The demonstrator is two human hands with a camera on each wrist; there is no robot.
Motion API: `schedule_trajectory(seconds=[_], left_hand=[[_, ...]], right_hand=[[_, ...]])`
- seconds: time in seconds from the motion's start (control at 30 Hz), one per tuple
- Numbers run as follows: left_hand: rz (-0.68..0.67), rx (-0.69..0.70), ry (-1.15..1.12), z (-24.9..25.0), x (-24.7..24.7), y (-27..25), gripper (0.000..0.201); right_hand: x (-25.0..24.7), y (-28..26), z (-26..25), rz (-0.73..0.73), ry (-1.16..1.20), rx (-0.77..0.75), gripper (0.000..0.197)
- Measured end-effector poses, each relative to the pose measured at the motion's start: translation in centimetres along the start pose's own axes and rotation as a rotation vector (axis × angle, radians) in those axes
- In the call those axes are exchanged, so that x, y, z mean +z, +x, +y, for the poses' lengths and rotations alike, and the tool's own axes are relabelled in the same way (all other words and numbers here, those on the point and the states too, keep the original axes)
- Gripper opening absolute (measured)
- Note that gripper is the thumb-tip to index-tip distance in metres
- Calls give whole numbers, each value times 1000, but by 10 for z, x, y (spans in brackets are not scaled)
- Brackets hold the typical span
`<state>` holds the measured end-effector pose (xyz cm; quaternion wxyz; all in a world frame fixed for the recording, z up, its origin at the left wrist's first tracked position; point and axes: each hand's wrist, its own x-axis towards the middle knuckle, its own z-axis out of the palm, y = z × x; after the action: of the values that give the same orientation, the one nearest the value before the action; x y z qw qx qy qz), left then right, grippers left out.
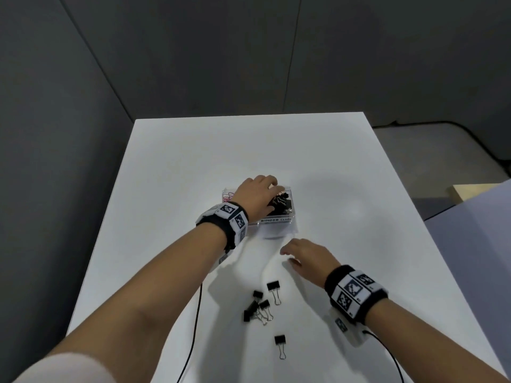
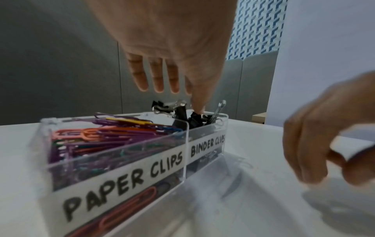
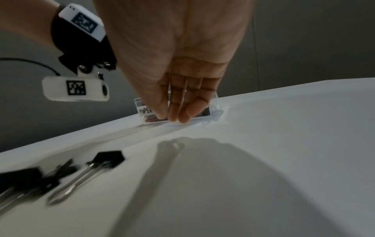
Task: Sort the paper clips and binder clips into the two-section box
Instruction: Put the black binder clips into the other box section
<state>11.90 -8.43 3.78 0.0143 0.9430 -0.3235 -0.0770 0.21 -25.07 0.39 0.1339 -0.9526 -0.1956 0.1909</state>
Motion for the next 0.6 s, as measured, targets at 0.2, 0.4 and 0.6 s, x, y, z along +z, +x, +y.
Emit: schedule_trajectory(seconds=[0.2, 0.4, 0.6], left_hand=[[-6, 76, -120, 14, 5, -63, 28], [-395, 81, -165, 40, 44, -128, 56], [-399, 41, -246, 56, 66, -147, 54]], right_hand=[[32, -9, -13, -88, -99, -300, 61], [39, -24, -15, -136, -275, -324, 66], [44, -38, -16, -116, -329, -373, 54]])
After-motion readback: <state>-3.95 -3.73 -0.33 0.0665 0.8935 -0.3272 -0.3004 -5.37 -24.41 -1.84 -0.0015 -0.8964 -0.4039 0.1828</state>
